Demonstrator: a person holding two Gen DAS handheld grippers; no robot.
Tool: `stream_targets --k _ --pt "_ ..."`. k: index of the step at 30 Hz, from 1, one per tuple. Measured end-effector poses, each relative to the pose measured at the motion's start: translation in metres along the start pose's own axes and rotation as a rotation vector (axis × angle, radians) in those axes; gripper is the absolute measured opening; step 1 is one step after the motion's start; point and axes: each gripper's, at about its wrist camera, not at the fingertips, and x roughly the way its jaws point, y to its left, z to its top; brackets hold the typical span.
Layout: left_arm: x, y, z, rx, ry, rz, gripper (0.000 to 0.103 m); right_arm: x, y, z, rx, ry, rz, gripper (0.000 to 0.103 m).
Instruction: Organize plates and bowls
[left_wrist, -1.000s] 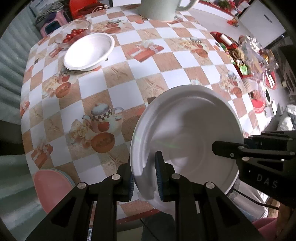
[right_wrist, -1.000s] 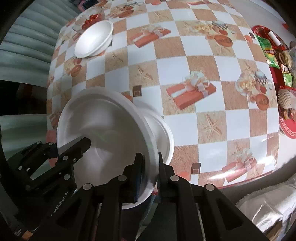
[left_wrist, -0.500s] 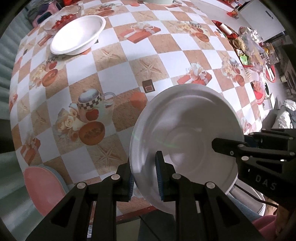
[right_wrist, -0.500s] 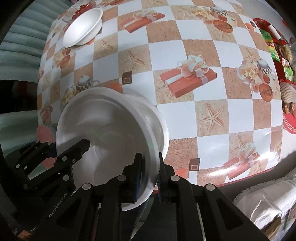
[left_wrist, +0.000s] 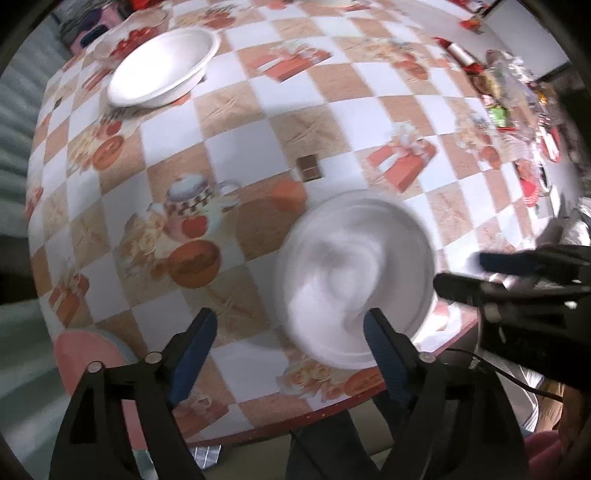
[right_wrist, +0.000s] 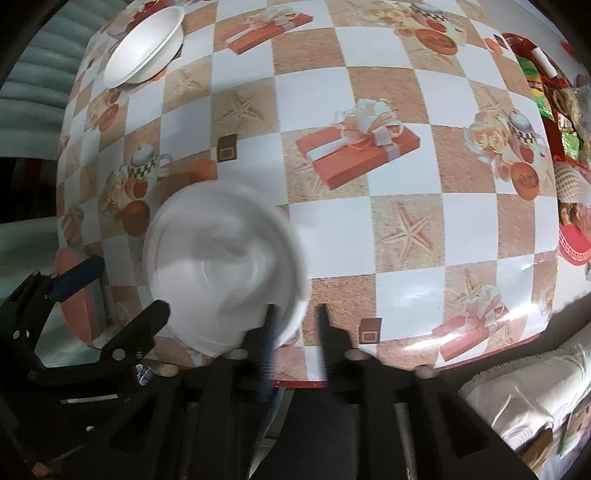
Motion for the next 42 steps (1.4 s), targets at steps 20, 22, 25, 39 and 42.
stream_targets --k 20,22,25,39,42 --pt "-0.031 0.084 0.012 -0.266 -0.082 0.015 0.103 -0.036 0.017 0.044 -0.059 -0.08 -0.026 0.095" --pt "-0.035 0.089 0.016 -0.291 -0.085 0.009 0.103 -0.039 0.019 0.05 -0.07 -0.085 -0.026 0.095" --pt "-0.04 0.099 0.022 -0.319 -0.089 0.004 0.103 -0.043 0.024 0.059 -0.087 -0.092 -0.029 0.095" --pt "-0.045 0.134 0.061 -0.416 -0.1 0.026 0.103 -0.054 0.054 0.112 -0.147 -0.108 -0.012 0.095" --pt "-0.043 0.141 0.07 -0.433 -0.098 0.03 0.103 -0.054 0.06 0.123 -0.157 -0.105 -0.009 0.095"
